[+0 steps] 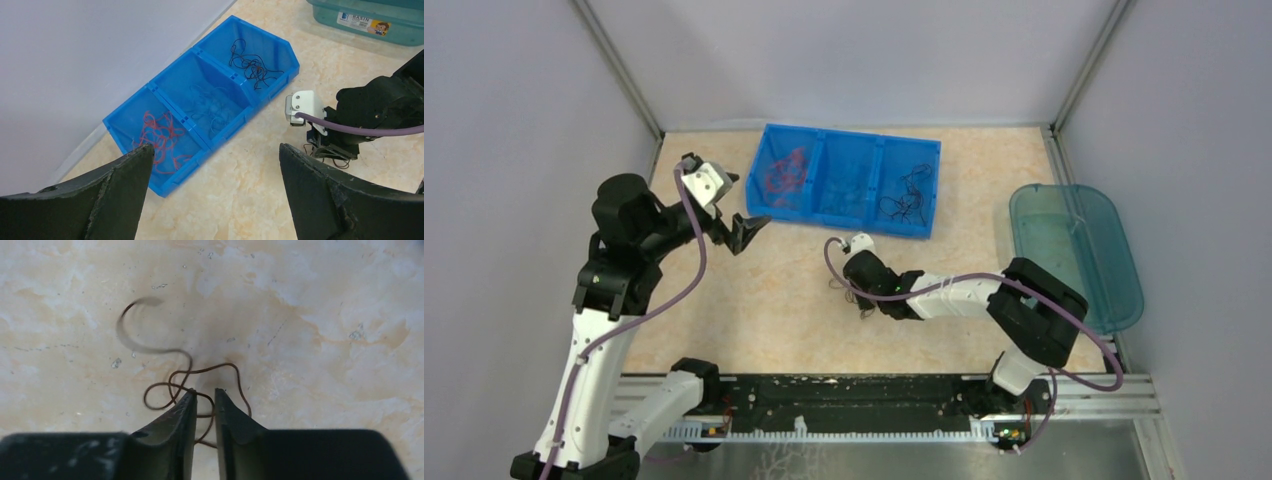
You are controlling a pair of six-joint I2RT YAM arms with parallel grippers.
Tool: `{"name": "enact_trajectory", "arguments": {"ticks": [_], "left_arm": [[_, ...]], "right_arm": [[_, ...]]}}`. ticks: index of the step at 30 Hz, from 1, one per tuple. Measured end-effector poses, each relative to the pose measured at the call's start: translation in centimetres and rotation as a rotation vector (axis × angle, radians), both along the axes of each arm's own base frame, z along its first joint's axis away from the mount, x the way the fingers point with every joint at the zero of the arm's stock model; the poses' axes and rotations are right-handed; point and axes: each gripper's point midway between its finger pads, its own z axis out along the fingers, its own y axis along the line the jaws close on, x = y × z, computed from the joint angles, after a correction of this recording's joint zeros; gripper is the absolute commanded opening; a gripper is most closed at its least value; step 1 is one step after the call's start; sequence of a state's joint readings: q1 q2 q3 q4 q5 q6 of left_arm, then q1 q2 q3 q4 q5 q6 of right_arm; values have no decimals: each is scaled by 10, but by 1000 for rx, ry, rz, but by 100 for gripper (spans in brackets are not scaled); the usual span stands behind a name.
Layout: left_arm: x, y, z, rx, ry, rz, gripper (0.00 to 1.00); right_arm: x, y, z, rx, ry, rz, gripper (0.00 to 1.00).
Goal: Untangle the cables
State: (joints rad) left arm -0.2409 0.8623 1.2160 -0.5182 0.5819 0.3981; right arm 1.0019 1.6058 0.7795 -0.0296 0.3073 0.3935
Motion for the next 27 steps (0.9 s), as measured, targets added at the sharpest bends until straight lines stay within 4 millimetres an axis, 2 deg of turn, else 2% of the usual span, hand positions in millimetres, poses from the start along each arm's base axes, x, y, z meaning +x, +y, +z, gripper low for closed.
{"name": "enact_trajectory", "arguments": {"ticks": [1, 6, 8, 11, 14, 16, 20, 24, 26, 27], "left_arm": [[0, 0, -2, 2, 4, 2, 100], [1, 1, -5, 7, 11, 4, 100], [1, 1, -6, 10, 12, 2, 100], [2, 0, -10, 17, 25, 1, 100], [5, 0, -19, 28, 58, 2, 100], [10, 0, -27, 37, 88, 9, 100], [14, 0, -36, 47, 121, 18, 100], [15, 1, -39, 50, 127, 23, 100], [15, 2, -39, 51, 129, 28, 100], [15, 2, -40, 51, 129, 29, 100]], "right_arm": [[1, 0, 1, 3, -3, -4, 0], [1, -1, 12, 16, -20, -13, 0], [2, -1, 28, 38, -44, -12, 0], [12, 0, 65, 107, -88, -8, 0], [44, -12, 111, 205, -140, -62, 0], [75, -32, 145, 257, -203, -134, 0], [120, -66, 196, 304, -306, -239, 0], [150, -80, 222, 299, -361, -292, 0], [170, -85, 220, 269, -370, -323, 0], [174, -89, 219, 263, -370, -335, 0]]}}
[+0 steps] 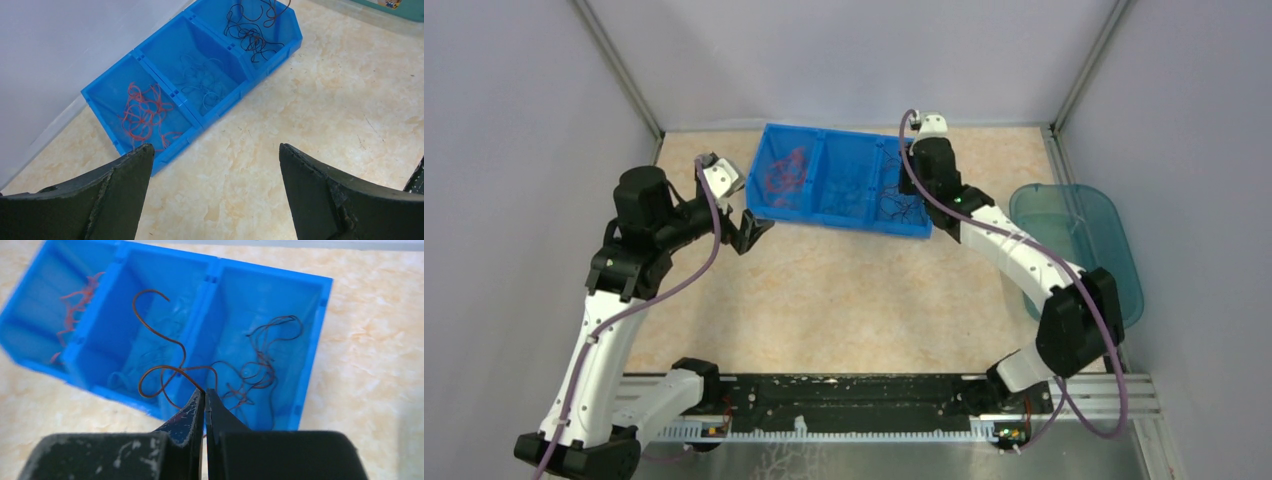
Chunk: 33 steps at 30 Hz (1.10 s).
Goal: Untangle the cables
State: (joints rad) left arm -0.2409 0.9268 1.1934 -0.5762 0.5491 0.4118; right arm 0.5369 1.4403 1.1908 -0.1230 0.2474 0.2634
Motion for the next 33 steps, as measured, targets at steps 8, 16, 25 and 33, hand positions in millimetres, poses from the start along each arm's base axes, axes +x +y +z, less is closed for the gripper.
{"name": "enact_trajectory", "arguments": {"ticks": [8, 16, 25, 33], "left_arm": [[3, 2, -6, -5, 26, 23, 100], [7, 3, -13, -15, 49, 47, 100], [18, 5, -16, -38, 59, 97, 100], [50, 31, -66, -65, 90, 247, 100]], "right_arm": [[55, -34, -38, -138, 64, -134, 0], [81, -40, -62, -226, 95, -171, 55], [75, -46, -58, -238, 89, -179, 99], [4, -76, -26, -131, 3, -204, 99]]}}
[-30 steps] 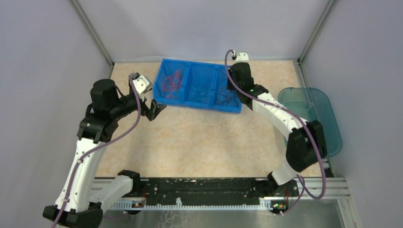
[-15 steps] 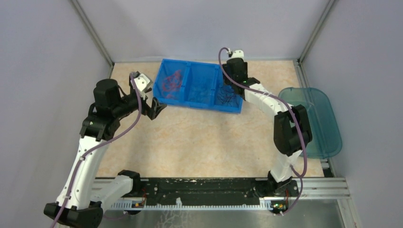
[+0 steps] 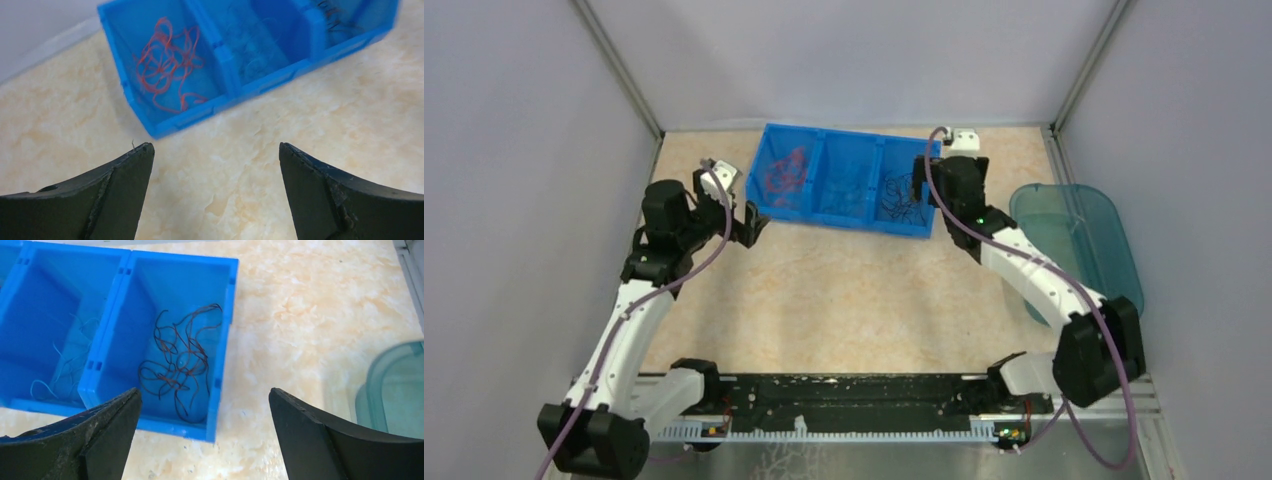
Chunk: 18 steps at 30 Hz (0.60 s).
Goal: Untangle the cables
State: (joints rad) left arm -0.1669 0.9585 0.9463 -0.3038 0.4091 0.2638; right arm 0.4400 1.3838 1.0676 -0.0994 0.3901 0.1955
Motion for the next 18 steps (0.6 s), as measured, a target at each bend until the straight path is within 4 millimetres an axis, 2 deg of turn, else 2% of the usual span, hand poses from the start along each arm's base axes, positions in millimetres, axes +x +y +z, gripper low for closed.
{"name": "enact_trajectory", "arguments": {"ticks": [3, 6, 9, 11, 13, 16, 18], "left_arm": [[15, 22, -53, 6, 70, 95, 100], [20, 37, -110, 22, 155, 158, 100], [20, 48, -156, 19, 203, 203, 100], [23, 50, -172, 6, 205, 221, 100], [30, 52, -184, -18, 193, 246, 100], [43, 55, -194, -55, 168, 289, 100], [51, 57, -199, -73, 142, 310, 100]], "right_arm": [[-25, -20, -5, 39, -34, -56, 99], [-45, -52, -34, 55, -15, -166, 99], [-73, -95, -77, 47, -8, -319, 99], [-95, -120, -101, 26, -41, -400, 99], [-113, -140, -115, 6, -113, -470, 99], [-128, -161, -124, -17, -203, -536, 99], [-126, -165, -121, -8, -244, -551, 99]]}}
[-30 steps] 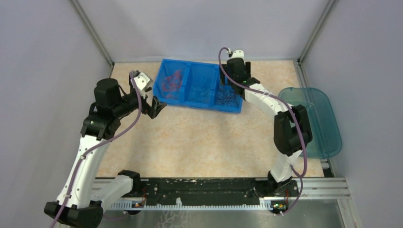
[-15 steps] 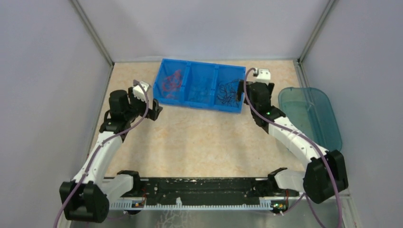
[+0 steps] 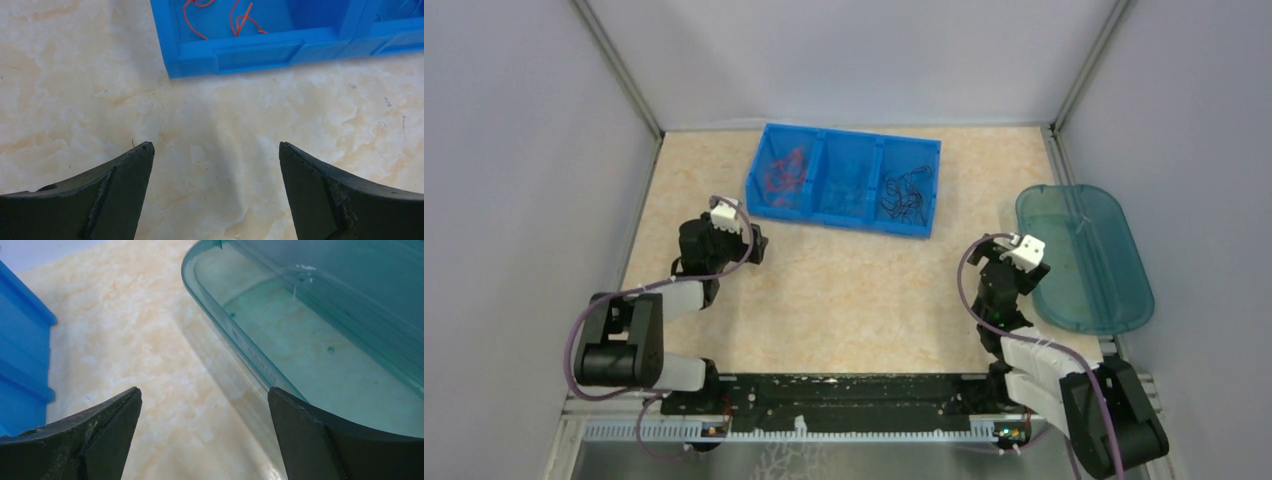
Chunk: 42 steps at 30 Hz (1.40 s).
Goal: Untangle the cables
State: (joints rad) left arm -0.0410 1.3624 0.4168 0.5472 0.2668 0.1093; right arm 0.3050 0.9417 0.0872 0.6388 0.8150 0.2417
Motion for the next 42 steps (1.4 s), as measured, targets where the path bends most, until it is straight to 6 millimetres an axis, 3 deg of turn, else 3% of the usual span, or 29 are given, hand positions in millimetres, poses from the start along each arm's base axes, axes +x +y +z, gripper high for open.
{"name": "enact_trajectory", "arguments": {"ticks": [4, 8, 16, 22, 29, 33, 42], "left_arm": [[10, 4, -4, 3, -62, 23, 100], [8, 10, -11, 14, -122, 56, 100], [3, 23, -13, 25, -204, 128, 100], [11, 27, -1, 25, -244, 156, 100], [12, 29, -1, 26, -245, 164, 100], [12, 29, -1, 27, -245, 167, 100], [12, 30, -1, 27, -245, 168, 100]], "right_arm": [[10, -12, 13, -8, -72, -59, 99], [10, -34, 0, -48, -31, -151, 99], [17, -46, 3, -51, -68, -195, 99], [43, -14, -1, -120, -27, 51, 99], [65, 6, 1, -145, -2, 204, 99], [78, 11, 5, -135, 2, 254, 99], [78, 13, 3, -132, 10, 276, 99]]}}
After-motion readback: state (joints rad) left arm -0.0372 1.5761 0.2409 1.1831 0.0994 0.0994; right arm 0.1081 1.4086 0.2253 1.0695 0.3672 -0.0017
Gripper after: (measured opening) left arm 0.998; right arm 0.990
